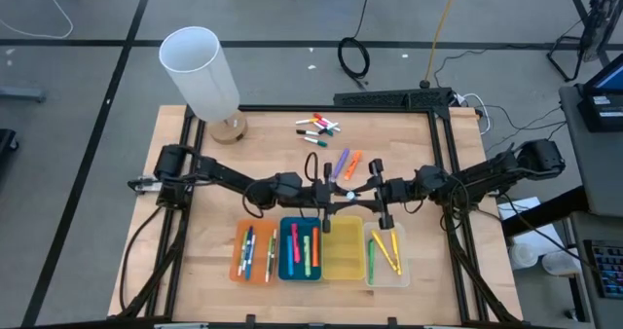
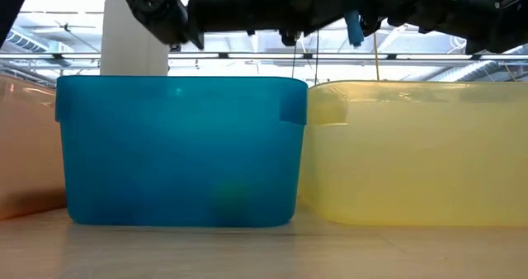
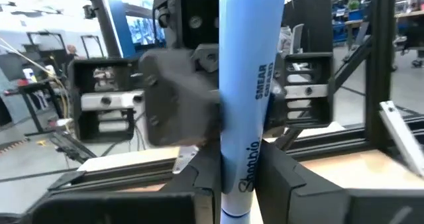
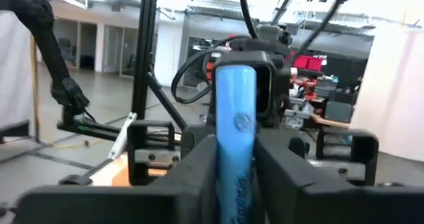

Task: Pick & Place Markers
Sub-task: Put the blue highlighter pen into the blue bin, then put the orange highlighter pen into the blue bin

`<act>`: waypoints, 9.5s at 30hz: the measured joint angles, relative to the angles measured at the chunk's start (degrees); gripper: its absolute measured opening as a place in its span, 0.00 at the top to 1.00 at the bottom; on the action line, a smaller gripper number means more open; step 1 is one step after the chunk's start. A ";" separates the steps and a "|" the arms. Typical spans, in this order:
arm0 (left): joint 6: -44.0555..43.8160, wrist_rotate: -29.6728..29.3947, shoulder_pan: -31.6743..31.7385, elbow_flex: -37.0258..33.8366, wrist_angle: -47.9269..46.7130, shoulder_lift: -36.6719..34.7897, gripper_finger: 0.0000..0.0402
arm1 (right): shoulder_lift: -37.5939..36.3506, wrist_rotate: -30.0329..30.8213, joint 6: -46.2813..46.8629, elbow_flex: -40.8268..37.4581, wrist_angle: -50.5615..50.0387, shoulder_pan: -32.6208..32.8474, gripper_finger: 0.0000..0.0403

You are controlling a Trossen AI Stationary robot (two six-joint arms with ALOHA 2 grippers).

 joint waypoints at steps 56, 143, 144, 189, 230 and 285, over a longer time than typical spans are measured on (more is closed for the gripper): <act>0.52 -19.19 -4.05 -22.77 -11.61 -38.46 0.21 | 9.74 14.66 -3.16 23.31 -74.81 -12.81 0.51; -6.18 -18.97 -0.93 -22.82 -20.31 -37.25 0.28 | 27.18 15.14 24.28 50.31 -117.70 -30.53 0.51; -6.24 -18.96 -0.93 -22.82 -20.42 -37.25 0.28 | 27.17 15.05 25.12 49.93 -119.06 -31.02 0.51; -6.27 -18.72 -0.20 -22.82 -21.84 -37.25 0.30 | -1.53 4.34 19.12 24.78 -102.29 -39.53 0.90; -8.98 2.29 3.72 -3.78 -1.87 -1.82 0.41 | -4.94 5.63 9.61 -4.82 -3.54 -1.20 0.90; -2.76 -3.42 2.43 -3.87 -24.60 -11.44 0.48 | 0.46 9.23 4.25 2.98 -10.25 2.66 0.89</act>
